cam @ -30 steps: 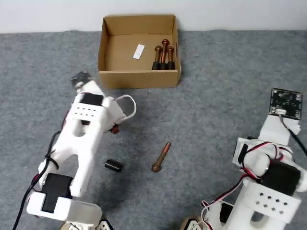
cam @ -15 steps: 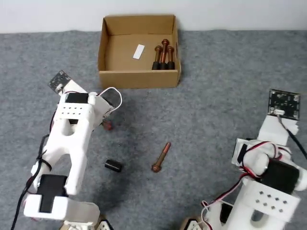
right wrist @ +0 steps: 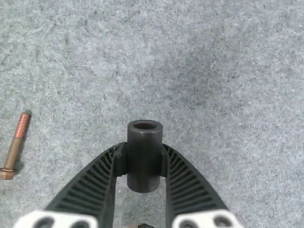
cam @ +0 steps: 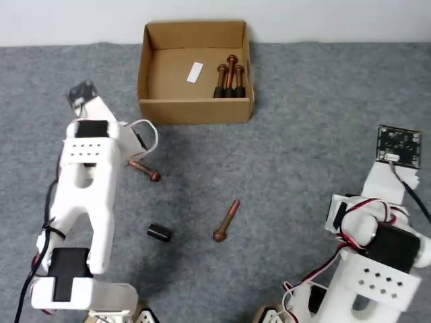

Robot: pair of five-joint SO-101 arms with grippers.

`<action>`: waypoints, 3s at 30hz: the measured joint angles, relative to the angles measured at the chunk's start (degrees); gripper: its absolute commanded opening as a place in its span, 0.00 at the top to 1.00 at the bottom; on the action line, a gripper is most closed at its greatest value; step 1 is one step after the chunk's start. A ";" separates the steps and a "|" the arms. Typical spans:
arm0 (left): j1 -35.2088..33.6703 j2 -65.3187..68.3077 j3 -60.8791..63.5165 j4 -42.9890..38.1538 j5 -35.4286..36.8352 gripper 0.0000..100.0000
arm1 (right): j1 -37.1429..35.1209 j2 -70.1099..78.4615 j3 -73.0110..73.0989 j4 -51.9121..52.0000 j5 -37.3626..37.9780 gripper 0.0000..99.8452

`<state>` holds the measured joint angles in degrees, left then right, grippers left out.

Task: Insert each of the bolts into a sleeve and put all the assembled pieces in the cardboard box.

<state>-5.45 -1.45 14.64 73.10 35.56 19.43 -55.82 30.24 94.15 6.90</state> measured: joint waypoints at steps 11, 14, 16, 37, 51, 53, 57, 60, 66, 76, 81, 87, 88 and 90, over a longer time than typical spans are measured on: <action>-3.16 0.00 -3.25 -0.97 -61.89 0.97 | 0.00 0.00 0.00 0.00 0.00 0.99; -3.25 0.00 -1.41 -3.34 -74.11 0.97 | 0.00 0.00 0.00 0.00 0.00 0.99; -3.25 0.00 0.35 -5.10 -81.93 0.97 | 0.00 0.00 0.00 0.00 0.00 0.99; 1.67 3.08 4.57 -7.65 -117.36 0.85 | 0.00 0.00 0.00 0.00 0.00 0.99; 3.34 22.77 -7.74 -7.65 -117.36 0.85 | 0.00 0.00 0.00 0.00 0.00 0.99; 3.34 24.97 -9.41 -7.65 -117.36 0.85 | 0.00 0.00 0.00 0.00 0.00 0.99; 3.60 27.43 -10.64 -7.65 -117.36 0.85 | 0.00 0.00 0.00 0.00 0.00 0.99; 4.22 27.60 -10.64 -7.65 -117.36 0.86 | 0.00 0.00 0.00 0.00 0.00 0.99; 6.42 27.87 -10.55 -7.56 -117.45 0.97 | 0.00 0.00 0.00 0.00 0.00 0.99; 9.05 28.13 -11.43 -2.90 -116.84 1.00 | 0.00 0.00 0.00 0.00 0.00 0.99; 10.64 28.22 -16.79 7.82 -115.08 1.00 | 0.00 0.00 0.00 0.00 0.00 0.99; 13.36 28.22 -28.22 20.48 -104.88 1.00 | 0.00 0.00 0.00 0.00 0.00 0.99; 13.80 28.22 -30.07 22.15 -102.51 1.00 | 0.00 0.00 0.00 0.00 0.00 0.99; 14.59 28.22 -33.58 24.53 -96.79 1.00 | 0.00 0.00 0.00 0.00 0.00 0.99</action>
<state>9.14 26.77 -18.95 97.63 -61.23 19.43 -55.82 30.24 94.15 6.90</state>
